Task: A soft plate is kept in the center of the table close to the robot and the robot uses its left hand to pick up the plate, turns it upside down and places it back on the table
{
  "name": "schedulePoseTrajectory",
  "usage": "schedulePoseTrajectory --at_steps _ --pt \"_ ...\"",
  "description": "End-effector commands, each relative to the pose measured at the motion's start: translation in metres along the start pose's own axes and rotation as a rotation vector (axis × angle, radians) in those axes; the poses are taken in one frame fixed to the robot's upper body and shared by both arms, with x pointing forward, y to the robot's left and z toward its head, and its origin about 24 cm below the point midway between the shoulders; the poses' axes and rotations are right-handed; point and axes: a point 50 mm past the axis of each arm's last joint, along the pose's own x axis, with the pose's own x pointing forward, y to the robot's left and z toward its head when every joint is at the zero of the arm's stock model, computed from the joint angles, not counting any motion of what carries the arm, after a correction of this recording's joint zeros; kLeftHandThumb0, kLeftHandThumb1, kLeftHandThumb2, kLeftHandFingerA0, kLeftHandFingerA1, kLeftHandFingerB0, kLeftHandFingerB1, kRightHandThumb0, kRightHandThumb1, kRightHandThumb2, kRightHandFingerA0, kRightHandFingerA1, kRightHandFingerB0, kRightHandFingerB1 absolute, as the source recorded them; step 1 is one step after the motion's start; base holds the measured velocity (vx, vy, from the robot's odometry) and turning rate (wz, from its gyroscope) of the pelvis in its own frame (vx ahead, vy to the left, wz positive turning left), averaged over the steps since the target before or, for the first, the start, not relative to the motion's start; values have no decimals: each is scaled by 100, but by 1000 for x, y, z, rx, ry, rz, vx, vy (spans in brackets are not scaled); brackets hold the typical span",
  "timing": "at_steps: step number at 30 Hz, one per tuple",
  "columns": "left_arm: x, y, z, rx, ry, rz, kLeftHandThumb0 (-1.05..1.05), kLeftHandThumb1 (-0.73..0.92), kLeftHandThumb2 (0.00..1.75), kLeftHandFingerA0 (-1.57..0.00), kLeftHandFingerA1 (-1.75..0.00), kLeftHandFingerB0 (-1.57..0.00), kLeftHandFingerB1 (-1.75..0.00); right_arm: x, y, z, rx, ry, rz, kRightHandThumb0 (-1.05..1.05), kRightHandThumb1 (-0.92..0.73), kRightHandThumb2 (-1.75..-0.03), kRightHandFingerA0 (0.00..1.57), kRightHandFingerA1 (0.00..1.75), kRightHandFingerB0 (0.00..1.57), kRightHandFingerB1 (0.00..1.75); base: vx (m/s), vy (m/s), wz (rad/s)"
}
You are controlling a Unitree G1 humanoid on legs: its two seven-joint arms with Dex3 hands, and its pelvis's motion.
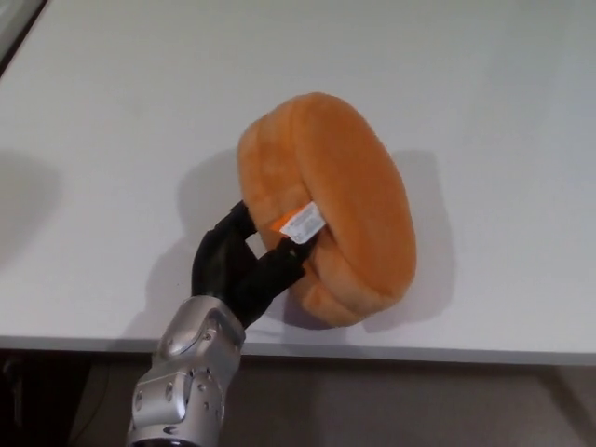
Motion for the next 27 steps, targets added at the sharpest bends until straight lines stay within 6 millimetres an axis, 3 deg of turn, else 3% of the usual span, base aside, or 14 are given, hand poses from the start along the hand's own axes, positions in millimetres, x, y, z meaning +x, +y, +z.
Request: schedulePoseTrajectory --at_steps 1,2,6,8,9,10,11,13,14,15,22,23,24,27 --pt "-20 -44 -61 -790 150 687 -14 62 68 -94 -175 -57 -118 1 -9 -3 -32 21 -21 -64 -73 -63 65 39 38 34 0 0 0" --pt "-19 -45 -58 -758 172 704 -13 64 67 -93 -175 -57 -81 1 -9 -2 -27 20 -22 -65 -74 -63 65 40 38 34 0 0 0" --pt "-16 -51 -57 -685 255 739 -9 63 70 -89 -175 -37 -55 3 -9 -1 -27 20 -24 -69 -74 -63 63 39 38 34 0 0 0" --pt "-15 -53 -60 -683 307 749 -9 62 70 -85 -175 -37 -59 2 -9 0 -28 18 -25 -69 -74 -63 63 39 38 34 0 0 0" --pt "-15 -54 -62 -686 331 748 -4 63 74 -83 -175 -41 -65 3 -9 0 -19 19 -21 -69 -59 -94 53 54 32 48 0 0 0" --pt "-14 -55 -64 -673 351 744 -5 65 72 -83 -175 -43 -63 4 -9 2 -18 14 -18 -66 -74 -63 63 39 38 35 0 0 0" --pt "-14 -55 -65 -655 365 741 -5 65 72 -83 -175 -43 -63 4 -9 3 -22 7 -16 -66 -74 -63 63 39 38 35 0 0 0" --pt "-16 -57 -74 -649 405 726 -3 65 74 -80 -175 -36 -58 7 -12 4 -52 -7 11 -67 -62 -96 48 53 28 47 0 0 0" --pt "-16 -57 -75 -649 411 725 -3 65 74 -80 -175 -36 -58 7 -13 5 -54 -11 18 -67 -62 -96 48 53 28 47 0 0 0" --pt "-16 -58 -77 -616 446 713 -7 67 71 -79 -175 -27 -53 8 -14 6 -57 -18 23 -64 -77 -64 56 39 34 32 0 0 0" --pt "-21 -64 -95 -635 553 591 -14 62 74 -93 -175 -21 -46 13 -15 14 -55 -40 34 -70 -77 -64 54 43 35 33 0 0 0" --pt "-22 -68 -98 -651 567 577 -13 63 72 -92 -175 -22 -45 13 -15 15 -52 -42 28 -79 -67 -100 48 55 29 47 0 0 0" --pt "-23 -71 -100 -652 582 569 -14 60 72 -95 -175 -26 -51 13 -16 15 -57 -46 24 -70 -79 -64 53 44 35 33 0 0 0" --pt "-24 -78 -105 -641 611 550 -12 60 73 -94 -175 -22 -49 14 -16 15 -56 -47 19 -72 -78 -64 53 45 35 33 0 0 0"
